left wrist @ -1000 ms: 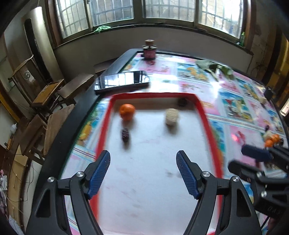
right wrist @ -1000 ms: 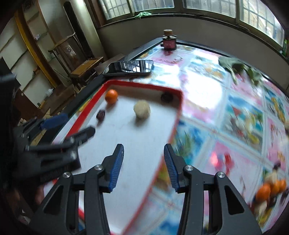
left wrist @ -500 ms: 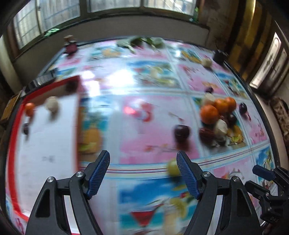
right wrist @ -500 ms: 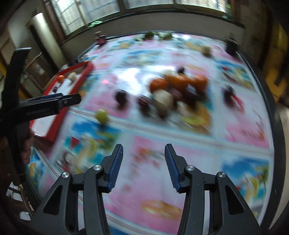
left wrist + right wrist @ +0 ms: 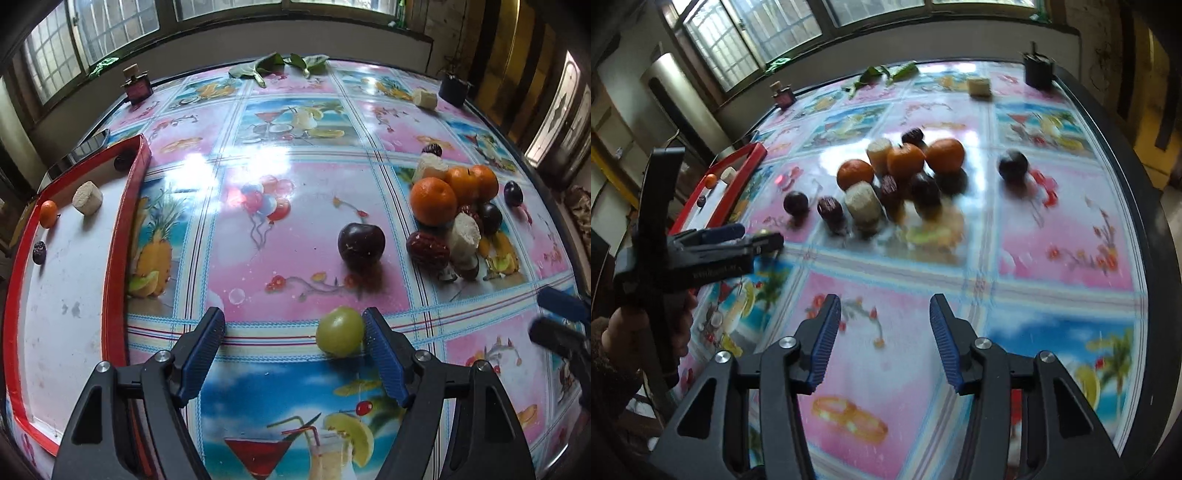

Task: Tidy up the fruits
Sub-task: 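Grasp the green round fruit with the left gripper while the right grasps another rice cake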

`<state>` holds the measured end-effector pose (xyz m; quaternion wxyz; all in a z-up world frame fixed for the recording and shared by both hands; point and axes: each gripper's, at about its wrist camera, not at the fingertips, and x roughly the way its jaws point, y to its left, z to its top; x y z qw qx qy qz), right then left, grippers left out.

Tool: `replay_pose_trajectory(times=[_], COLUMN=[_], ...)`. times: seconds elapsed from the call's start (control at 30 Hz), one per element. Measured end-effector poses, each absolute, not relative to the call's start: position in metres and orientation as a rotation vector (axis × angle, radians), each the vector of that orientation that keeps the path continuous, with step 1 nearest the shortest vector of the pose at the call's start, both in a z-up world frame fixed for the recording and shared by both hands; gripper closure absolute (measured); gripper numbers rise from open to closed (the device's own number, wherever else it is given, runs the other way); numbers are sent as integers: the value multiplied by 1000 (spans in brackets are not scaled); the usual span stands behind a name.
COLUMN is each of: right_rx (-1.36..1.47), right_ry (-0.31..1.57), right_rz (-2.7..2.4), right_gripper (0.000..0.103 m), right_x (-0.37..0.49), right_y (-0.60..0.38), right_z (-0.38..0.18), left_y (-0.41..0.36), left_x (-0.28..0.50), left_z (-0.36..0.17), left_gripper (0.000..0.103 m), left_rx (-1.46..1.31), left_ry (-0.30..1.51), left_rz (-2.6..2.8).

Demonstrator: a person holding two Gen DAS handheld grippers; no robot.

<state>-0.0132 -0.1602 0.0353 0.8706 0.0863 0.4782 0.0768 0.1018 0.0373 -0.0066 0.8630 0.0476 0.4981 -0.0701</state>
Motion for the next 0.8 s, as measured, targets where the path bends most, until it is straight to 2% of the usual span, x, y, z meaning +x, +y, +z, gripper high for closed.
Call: replay_pose_trajectory(times=[0.03, 0.13, 0.2, 0.53, 0.6, 0.63, 0.67, 0.8], right_rx=[184, 199, 200, 108, 87, 74, 61, 60], right_ry=[992, 975, 970, 976, 980, 984, 983, 980], right_rz=[168, 202, 216, 288, 307, 310, 314, 288], right_gripper=[51, 51, 51, 53, 58, 68, 71, 71], right_x=[-7, 17, 31, 70, 74, 74, 74, 68], right_y=[-160, -156, -153, -136, -135, -135, -134, -136], right_z=[35, 31, 27, 16, 16, 15, 15, 18], left_y=[37, 33, 30, 36, 35, 36, 37, 40], left_x=[102, 101, 99, 99, 97, 97, 97, 93], left_z=[-7, -4, -1, 0, -1, -1, -1, -1], left_gripper=[28, 48, 79, 80, 80, 81, 81, 81], left_rx=[93, 104, 104, 37, 45, 46, 45, 34], left_ry=[1040, 1017, 1010, 1029, 1021, 1015, 1012, 996], left_rz=[-146, -168, -212, -251, -256, -258, -260, -269])
